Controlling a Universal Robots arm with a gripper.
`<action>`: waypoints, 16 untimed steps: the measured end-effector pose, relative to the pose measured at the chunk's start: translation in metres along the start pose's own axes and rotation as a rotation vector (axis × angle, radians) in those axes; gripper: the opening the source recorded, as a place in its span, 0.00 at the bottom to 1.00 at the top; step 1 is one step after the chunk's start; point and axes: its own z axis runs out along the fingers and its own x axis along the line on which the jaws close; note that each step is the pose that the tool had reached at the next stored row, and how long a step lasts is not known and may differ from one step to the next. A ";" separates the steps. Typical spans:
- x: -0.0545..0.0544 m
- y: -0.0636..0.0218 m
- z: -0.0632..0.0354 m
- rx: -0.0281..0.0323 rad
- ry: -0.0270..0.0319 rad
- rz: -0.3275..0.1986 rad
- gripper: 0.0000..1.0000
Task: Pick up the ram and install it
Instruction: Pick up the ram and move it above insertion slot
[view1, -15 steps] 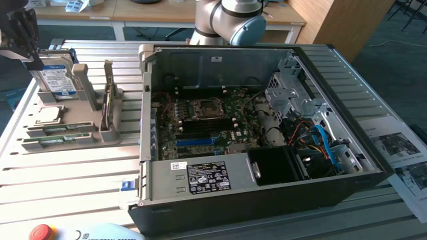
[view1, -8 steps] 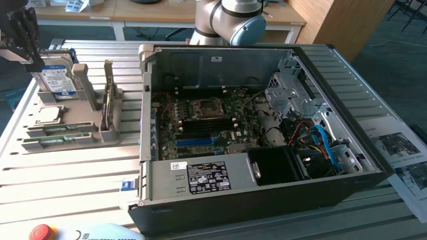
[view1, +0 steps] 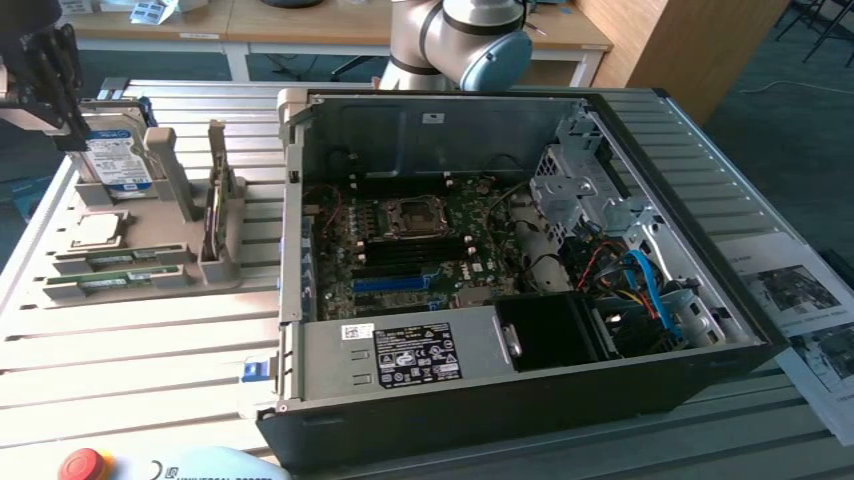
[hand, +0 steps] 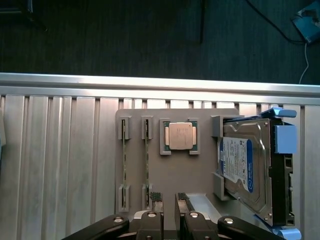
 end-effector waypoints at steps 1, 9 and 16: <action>0.000 0.0000 0.0014 0.0001 0.0000 0.000 0.24; 0.003 -0.0002 0.0025 0.0001 0.0000 0.000 0.24; 0.009 -0.0003 0.0023 0.0000 0.0000 0.000 0.24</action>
